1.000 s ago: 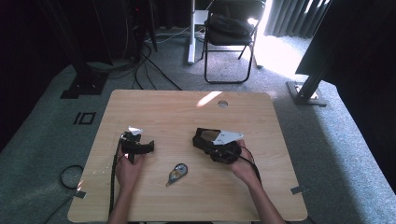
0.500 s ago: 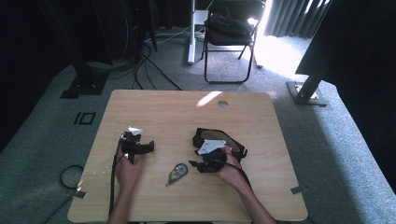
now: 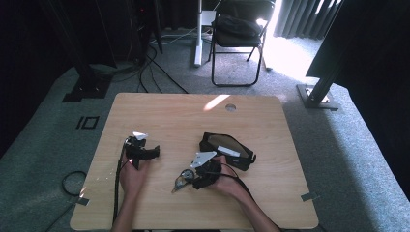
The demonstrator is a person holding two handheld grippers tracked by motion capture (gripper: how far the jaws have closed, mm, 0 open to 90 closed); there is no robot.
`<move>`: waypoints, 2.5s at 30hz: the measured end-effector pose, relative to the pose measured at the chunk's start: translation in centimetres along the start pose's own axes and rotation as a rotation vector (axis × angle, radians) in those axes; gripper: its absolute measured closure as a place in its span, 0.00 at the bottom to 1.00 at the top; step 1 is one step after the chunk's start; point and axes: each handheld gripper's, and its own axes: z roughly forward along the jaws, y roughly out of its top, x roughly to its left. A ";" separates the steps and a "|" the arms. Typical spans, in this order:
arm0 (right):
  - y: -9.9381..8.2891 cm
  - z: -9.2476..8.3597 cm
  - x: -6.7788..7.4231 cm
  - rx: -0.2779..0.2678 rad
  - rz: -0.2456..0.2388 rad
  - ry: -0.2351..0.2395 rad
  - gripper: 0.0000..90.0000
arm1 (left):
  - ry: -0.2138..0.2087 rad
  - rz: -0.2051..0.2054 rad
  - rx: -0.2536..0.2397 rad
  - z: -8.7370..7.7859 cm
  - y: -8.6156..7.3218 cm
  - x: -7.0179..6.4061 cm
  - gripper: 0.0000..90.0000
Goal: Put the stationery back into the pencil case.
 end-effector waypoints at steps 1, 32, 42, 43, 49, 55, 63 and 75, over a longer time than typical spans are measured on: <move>0.0 0.3 0.1 0.005 -0.007 0.003 0.32 | 0.000 0.000 0.000 0.0 0.0 0.0 0.15; -0.5 2.6 0.7 0.061 -0.022 0.064 0.44 | 0.000 0.000 0.000 0.0 0.0 0.0 0.15; -0.6 2.6 0.6 0.059 -0.011 0.086 0.44 | 0.000 0.000 0.000 0.0 0.0 0.0 0.15; -0.6 2.6 0.6 0.060 -0.015 0.088 0.45 | 0.000 0.000 0.000 0.0 0.0 0.0 0.15; -0.7 2.5 0.7 0.059 -0.004 0.079 0.46 | 0.000 0.000 0.000 0.0 0.0 0.0 0.15; -0.9 2.4 0.9 0.047 -0.002 0.060 0.46 | 0.000 0.000 0.000 0.0 0.0 0.0 0.15; -0.8 1.6 0.8 0.023 0.004 0.041 0.46 | 0.000 0.000 0.000 0.0 0.0 0.0 0.15; -0.3 -0.2 0.3 -0.019 0.014 -0.002 0.46 | 0.000 0.000 0.000 0.0 0.0 0.0 0.15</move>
